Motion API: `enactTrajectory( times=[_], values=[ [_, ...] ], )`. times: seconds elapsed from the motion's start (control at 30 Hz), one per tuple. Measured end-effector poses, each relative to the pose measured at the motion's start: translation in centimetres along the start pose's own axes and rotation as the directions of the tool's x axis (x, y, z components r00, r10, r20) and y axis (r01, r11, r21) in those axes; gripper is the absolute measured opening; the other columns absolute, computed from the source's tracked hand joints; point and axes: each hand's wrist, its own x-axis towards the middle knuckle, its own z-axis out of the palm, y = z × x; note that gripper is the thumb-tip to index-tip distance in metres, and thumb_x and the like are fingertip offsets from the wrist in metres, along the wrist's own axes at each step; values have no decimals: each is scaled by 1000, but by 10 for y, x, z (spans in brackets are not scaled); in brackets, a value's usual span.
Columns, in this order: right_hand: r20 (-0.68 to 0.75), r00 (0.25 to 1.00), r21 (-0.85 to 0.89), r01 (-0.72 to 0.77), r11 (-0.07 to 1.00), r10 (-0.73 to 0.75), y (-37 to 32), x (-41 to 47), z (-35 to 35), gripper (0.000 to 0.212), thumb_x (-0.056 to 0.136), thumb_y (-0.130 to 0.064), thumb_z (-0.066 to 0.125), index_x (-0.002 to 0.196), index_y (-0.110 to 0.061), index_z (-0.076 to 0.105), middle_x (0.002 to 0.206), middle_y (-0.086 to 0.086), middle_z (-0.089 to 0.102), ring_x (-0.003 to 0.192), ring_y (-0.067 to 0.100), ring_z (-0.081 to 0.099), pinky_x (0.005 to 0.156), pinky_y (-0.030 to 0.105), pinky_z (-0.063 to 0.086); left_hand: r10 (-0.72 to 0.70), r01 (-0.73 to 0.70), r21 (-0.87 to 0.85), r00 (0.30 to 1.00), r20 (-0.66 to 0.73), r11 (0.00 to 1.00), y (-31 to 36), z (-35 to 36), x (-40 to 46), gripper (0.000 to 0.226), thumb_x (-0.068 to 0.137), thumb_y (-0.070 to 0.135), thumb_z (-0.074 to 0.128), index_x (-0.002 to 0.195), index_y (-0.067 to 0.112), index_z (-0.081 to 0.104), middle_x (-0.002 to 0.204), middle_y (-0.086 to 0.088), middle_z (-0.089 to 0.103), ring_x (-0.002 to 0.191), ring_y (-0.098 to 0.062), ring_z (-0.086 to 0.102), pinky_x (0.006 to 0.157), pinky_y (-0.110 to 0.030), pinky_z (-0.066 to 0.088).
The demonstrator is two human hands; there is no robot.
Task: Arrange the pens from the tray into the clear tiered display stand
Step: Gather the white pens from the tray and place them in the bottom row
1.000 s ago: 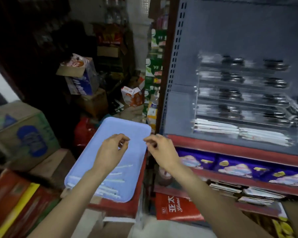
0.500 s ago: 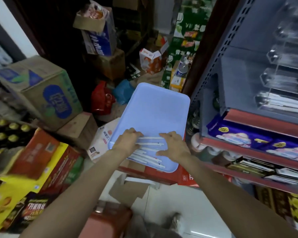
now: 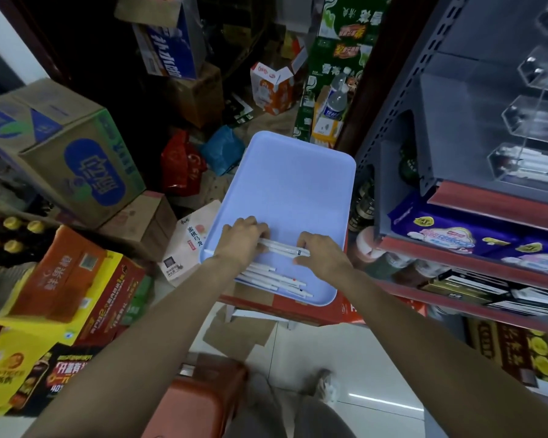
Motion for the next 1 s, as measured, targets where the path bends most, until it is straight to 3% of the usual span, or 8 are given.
enactTrajectory(
  times=[0.27, 0.4, 0.53, 0.63, 0.73, 0.8, 0.9, 1.0],
  values=[
    [-43, 999, 32, 2, 999, 0, 0, -4, -9, 32, 93, -23, 58, 122, -10, 57, 121, 12, 59, 111, 28, 55, 90, 35, 43, 32, -33, 38, 999, 19, 999, 4, -3, 0, 25, 94, 29, 51, 116, 17, 53, 113, -9, 49, 109, -29, 46, 87, -38, 36],
    [-98, 994, 194, -18, 981, 38, 2, -8, -15, 31, 90, -20, 62, 118, -7, 63, 120, 15, 63, 107, 32, 59, 91, 40, 49, -70, 45, -199, 990, -123, 979, 3, 3, -3, 34, 89, 28, 60, 120, 16, 53, 117, -8, 48, 110, -26, 47, 90, -36, 40],
    [-149, 985, 312, -33, 950, 84, 7, -11, -17, 15, 89, -17, 63, 95, -5, 70, 87, 19, 68, 80, 29, 64, 71, 34, 52, -402, 165, -685, 893, -201, 710, 16, 0, -11, 58, 83, 21, 69, 132, 6, 42, 124, -14, 47, 115, -27, 49, 97, -33, 41],
    [-203, 967, 529, -25, 848, 155, 6, -14, -19, 10, 85, -14, 68, 88, -6, 71, 70, 8, 62, 62, 17, 56, 58, 21, 44, -558, 285, -854, 830, -6, 434, 29, -9, -9, 62, 84, 29, 68, 132, -2, 42, 109, -9, 60, 110, -24, 56, 92, -24, 39],
    [-201, 963, 691, 10, 723, 179, -4, -16, -28, 4, 81, -11, 71, 79, -14, 73, 57, 0, 63, 64, 21, 59, 61, 32, 42, -359, 268, -956, 909, 211, 116, 42, -20, -3, 50, 88, 34, 62, 115, -7, 59, 104, -15, 69, 99, -23, 65, 88, -25, 50],
    [-191, 967, 742, 29, 669, 170, -10, -20, -36, 4, 81, -8, 71, 83, -6, 74, 55, -2, 64, 57, 16, 62, 58, 26, 45, -199, 251, -968, 947, 252, -31, 56, -34, -4, 39, 91, 32, 57, 106, -3, 65, 105, -16, 70, 94, -22, 67, 79, -23, 53],
    [-200, 966, 773, 54, 632, 162, -14, -35, -56, 15, 82, -8, 70, 93, 3, 72, 59, -1, 67, 49, 2, 63, 52, 15, 48, -137, 190, -975, 969, 204, -111, 77, -51, -2, 26, 93, 27, 54, 97, 4, 65, 98, -11, 71, 83, -15, 69, 68, -19, 56],
    [-232, 965, 649, 60, 758, 122, -10, -55, -86, 20, 83, -20, 71, 85, 0, 74, 69, 9, 67, 54, 8, 59, 55, 17, 44, -164, 109, -991, 979, 120, -73, 102, -68, -2, 23, 94, 22, 53, 93, 2, 64, 95, -13, 70, 79, -17, 69, 66, -21, 57]
  ],
)
